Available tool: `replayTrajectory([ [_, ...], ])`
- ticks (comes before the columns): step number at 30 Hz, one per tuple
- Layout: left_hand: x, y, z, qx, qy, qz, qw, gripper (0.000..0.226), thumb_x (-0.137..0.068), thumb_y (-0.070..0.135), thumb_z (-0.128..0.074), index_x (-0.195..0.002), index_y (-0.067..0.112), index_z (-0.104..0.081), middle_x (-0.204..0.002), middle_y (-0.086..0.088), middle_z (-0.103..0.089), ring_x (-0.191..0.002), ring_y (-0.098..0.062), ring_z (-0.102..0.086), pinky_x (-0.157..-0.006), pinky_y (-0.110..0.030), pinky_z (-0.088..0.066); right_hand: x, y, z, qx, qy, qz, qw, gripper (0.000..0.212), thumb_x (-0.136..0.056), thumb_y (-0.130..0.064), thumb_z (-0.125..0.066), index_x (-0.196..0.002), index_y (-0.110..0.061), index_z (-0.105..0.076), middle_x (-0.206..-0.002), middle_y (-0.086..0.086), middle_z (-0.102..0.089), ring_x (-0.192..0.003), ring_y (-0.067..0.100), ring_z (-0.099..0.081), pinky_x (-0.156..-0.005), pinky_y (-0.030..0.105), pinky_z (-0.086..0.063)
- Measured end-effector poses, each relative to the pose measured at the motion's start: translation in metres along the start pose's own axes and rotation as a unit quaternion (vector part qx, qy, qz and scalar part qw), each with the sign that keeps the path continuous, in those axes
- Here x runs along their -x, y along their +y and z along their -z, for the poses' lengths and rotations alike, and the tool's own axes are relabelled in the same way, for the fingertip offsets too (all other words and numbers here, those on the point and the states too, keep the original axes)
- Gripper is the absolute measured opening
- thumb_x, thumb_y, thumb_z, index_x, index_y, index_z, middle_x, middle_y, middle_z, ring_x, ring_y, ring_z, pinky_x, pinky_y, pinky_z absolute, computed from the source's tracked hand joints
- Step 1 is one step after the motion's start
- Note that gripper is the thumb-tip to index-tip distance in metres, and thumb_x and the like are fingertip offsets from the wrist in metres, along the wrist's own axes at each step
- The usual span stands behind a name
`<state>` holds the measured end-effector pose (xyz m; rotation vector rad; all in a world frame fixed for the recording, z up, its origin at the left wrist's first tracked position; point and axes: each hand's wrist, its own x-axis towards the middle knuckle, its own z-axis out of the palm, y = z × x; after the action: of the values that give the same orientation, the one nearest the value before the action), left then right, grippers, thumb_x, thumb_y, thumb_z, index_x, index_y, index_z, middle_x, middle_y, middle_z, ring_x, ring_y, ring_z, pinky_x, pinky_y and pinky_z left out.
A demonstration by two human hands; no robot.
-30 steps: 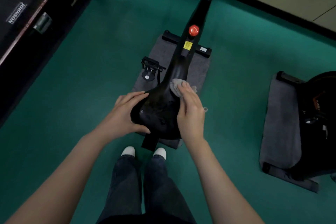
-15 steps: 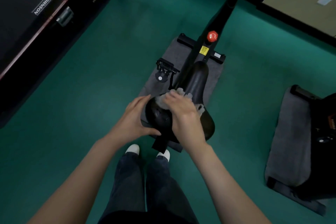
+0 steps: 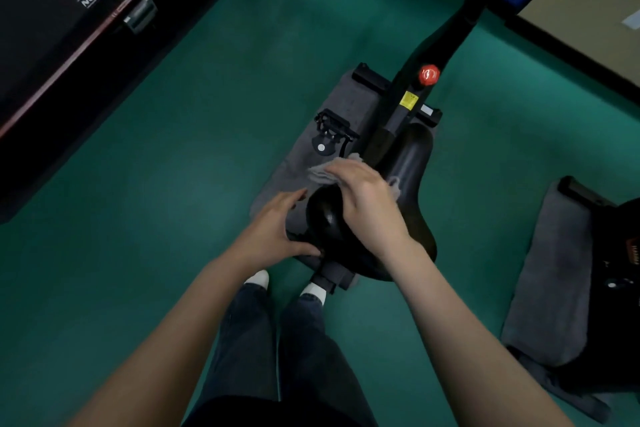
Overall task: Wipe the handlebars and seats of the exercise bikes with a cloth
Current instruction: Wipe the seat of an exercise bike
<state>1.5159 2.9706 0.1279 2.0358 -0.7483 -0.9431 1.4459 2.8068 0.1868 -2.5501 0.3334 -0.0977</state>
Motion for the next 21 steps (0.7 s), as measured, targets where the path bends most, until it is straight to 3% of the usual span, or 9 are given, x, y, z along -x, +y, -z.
replayTrajectory([
  [2,0.002,-0.006,0.003,0.005,0.001,0.012,1.000,0.104,-0.056,0.030,-0.089,-0.143,0.012,-0.034,-0.135,-0.002,-0.043,-0.124,-0.014,-0.041,-0.104,-0.023,-0.030,-0.012,-0.005,-0.007,0.063,-0.099,0.036,0.992,0.040,-0.078,0.010,-0.049,-0.110,-0.007,-0.066,-0.109,0.010,-0.067,-0.109,0.028,-0.058,-0.098,0.037,-0.040],
  [5,0.005,-0.015,0.011,0.004,-0.002,0.024,1.000,0.100,-0.058,0.028,-0.089,-0.142,0.015,-0.035,-0.137,-0.002,-0.043,-0.126,-0.015,-0.041,-0.103,-0.021,-0.029,-0.012,-0.006,-0.009,0.084,-0.154,0.087,0.981,0.039,-0.079,0.011,-0.048,-0.108,-0.008,-0.066,-0.111,0.007,-0.066,-0.112,0.026,-0.056,-0.101,0.036,-0.036],
  [10,0.004,-0.019,0.022,0.004,-0.017,0.027,0.999,0.101,-0.060,0.029,-0.087,-0.144,0.019,-0.033,-0.139,-0.001,-0.042,-0.125,-0.013,-0.043,-0.104,-0.025,-0.034,0.015,-0.008,0.005,0.013,-0.142,0.168,0.975,0.043,-0.072,0.022,-0.056,-0.102,-0.006,-0.070,-0.113,0.008,-0.069,-0.120,0.023,-0.057,-0.104,0.039,-0.040],
  [15,-0.002,-0.007,0.015,0.012,-0.042,-0.010,0.999,0.096,-0.064,0.027,-0.086,-0.144,0.029,-0.032,-0.141,0.005,-0.039,-0.125,-0.010,-0.042,-0.105,-0.031,-0.038,0.041,0.000,0.014,0.041,-0.160,0.232,0.959,0.040,-0.077,0.017,-0.056,-0.109,-0.003,-0.068,-0.119,0.009,-0.066,-0.123,0.023,-0.055,-0.107,0.039,-0.038],
  [19,-0.006,0.000,0.002,0.033,-0.051,-0.037,0.997,0.097,-0.063,0.028,-0.085,-0.144,0.030,-0.032,-0.139,0.008,-0.037,-0.128,-0.006,-0.038,-0.111,-0.036,-0.034,0.067,0.012,0.025,0.054,-0.151,0.231,0.960,0.038,-0.081,0.014,-0.049,-0.110,-0.002,-0.067,-0.129,0.008,-0.061,-0.129,0.021,-0.049,-0.109,0.039,-0.036],
  [21,-0.006,0.000,-0.002,0.042,-0.048,-0.036,0.997,0.102,-0.059,0.039,-0.086,-0.144,0.032,-0.030,-0.138,0.011,-0.036,-0.128,-0.005,-0.036,-0.112,-0.037,-0.032,0.084,0.021,0.031,0.043,-0.129,0.196,0.971,0.040,-0.079,0.018,-0.049,-0.110,-0.001,-0.067,-0.130,0.008,-0.060,-0.130,0.020,-0.048,-0.107,0.042,-0.038],
])
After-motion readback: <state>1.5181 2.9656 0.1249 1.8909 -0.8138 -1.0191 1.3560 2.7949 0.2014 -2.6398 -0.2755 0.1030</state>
